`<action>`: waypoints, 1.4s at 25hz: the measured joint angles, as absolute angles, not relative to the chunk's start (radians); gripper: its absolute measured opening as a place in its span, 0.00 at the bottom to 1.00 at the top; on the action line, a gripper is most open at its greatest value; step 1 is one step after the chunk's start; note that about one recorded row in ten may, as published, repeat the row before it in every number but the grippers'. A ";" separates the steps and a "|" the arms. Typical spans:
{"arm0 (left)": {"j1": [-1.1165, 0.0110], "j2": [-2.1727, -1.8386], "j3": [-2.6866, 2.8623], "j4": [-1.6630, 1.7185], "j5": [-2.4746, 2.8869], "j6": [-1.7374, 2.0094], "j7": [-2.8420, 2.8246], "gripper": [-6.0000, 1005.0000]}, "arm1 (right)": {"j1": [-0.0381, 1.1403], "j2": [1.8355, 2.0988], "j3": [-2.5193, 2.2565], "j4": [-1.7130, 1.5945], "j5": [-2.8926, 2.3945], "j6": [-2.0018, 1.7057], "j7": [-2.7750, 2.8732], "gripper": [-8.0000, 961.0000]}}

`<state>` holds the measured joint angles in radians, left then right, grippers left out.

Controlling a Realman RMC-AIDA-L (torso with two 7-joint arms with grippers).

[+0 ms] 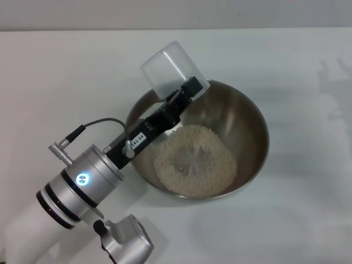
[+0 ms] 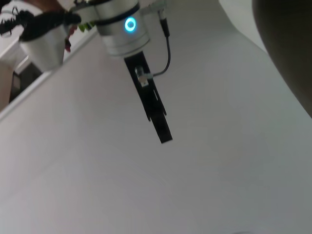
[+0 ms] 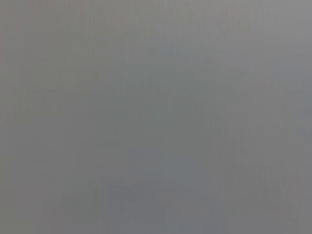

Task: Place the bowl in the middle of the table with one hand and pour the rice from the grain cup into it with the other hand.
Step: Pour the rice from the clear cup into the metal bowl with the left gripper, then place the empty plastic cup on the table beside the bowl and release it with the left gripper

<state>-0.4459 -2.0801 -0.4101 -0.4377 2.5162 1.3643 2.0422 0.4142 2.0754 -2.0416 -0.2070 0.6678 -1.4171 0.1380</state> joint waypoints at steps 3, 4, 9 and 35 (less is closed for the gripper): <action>-0.429 -2.080 -0.418 -0.463 2.501 1.361 1.902 0.06 | 0.415 2.075 -2.042 -0.209 0.667 -1.418 0.138 0.40; -0.421 -2.080 -0.419 -0.480 2.480 1.361 1.805 0.06 | 0.416 2.075 -2.042 -0.211 0.667 -1.418 0.138 0.40; -0.412 -2.080 -0.432 -0.516 2.310 1.360 1.249 0.07 | 0.421 2.077 -2.042 -0.215 0.667 -1.422 0.138 0.40; -0.444 -2.078 -0.684 -0.408 1.940 0.977 0.393 0.08 | 0.437 2.076 -2.042 -0.230 0.662 -1.444 0.140 0.40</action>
<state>-0.4439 -2.0782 -0.6837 -0.4081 1.9405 0.9771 0.3934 0.4370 2.0763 -2.0417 -0.2303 0.6616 -1.4436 0.1403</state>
